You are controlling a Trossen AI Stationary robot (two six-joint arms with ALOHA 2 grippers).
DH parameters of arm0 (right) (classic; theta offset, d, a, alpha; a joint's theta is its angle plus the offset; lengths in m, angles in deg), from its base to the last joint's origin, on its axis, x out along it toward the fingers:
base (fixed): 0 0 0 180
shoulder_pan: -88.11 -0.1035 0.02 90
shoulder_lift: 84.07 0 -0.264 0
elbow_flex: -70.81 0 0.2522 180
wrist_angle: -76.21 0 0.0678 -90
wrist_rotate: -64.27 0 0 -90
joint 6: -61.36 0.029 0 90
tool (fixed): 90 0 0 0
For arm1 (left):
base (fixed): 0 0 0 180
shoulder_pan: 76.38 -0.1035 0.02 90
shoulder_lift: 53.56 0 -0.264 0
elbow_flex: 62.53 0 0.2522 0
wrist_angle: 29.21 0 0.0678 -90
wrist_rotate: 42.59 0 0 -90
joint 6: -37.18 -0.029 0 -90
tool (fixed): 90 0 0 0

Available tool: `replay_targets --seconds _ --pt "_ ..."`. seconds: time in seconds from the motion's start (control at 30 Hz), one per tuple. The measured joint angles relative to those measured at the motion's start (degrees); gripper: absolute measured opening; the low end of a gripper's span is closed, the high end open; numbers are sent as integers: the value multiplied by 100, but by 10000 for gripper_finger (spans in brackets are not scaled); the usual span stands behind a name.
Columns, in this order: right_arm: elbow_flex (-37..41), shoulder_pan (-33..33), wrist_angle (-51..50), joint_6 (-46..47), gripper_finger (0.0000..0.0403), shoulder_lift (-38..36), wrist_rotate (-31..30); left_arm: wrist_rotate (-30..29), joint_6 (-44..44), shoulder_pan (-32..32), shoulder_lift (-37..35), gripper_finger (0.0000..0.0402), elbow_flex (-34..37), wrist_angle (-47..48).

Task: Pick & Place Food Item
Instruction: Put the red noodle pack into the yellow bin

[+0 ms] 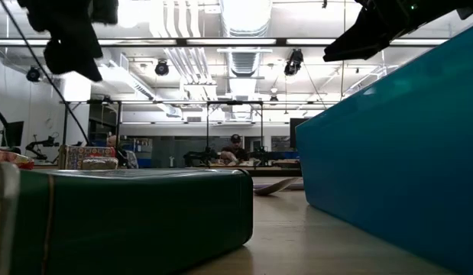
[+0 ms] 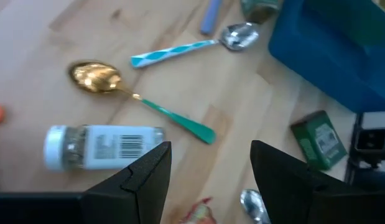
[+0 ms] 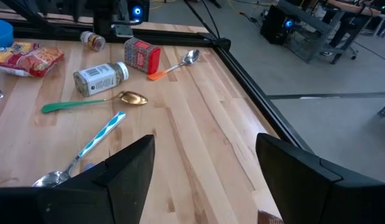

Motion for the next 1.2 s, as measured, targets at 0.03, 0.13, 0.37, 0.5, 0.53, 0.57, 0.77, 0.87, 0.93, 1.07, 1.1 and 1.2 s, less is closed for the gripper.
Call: replay_targets --seconds 0.03,0.13,0.37,0.5,0.53,0.57,0.77,0.87,0.93,1.07,1.1,1.2 --pt "0 0 0 0 279 0 0 -96 105 162 106 221 -125 70" --pt "0 0 0 0 279 0 0 -440 487 643 407 221 -561 319" --pt "0 0 2 0 279 0 0 -1073 1335 1703 1209 221 -1373 772" --pt "0 0 2 0 279 0 0 -1075 1591 2101 1715 221 -1615 956" --pt "0 2 2 0 279 0 0 -1073 1681 2156 1829 221 -1646 1021" --pt "0 0 2 0 279 0 0 -1070 1782 2202 1939 221 -1665 1111" --pt "0 0 2 -2 279 0 -2 -1069 1750 2227 2448 221 -1641 1499" --pt "0 1 2 -2 279 0 -2 -1068 1613 2218 2664 221 -1638 1570" --pt "0 0 2 0 279 0 -2 -1038 1474 2218 2771 221 -1637 1560" --pt "0 2 2 -1 279 0 -2 -838 1315 2218 2904 221 -1636 1568" --pt "0 0 2 -1 279 0 -2 -830 1277 2218 2923 221 -1627 1566" --pt "0 2 2 0 279 0 -2 -835 1159 2213 2933 221 -1509 1516"
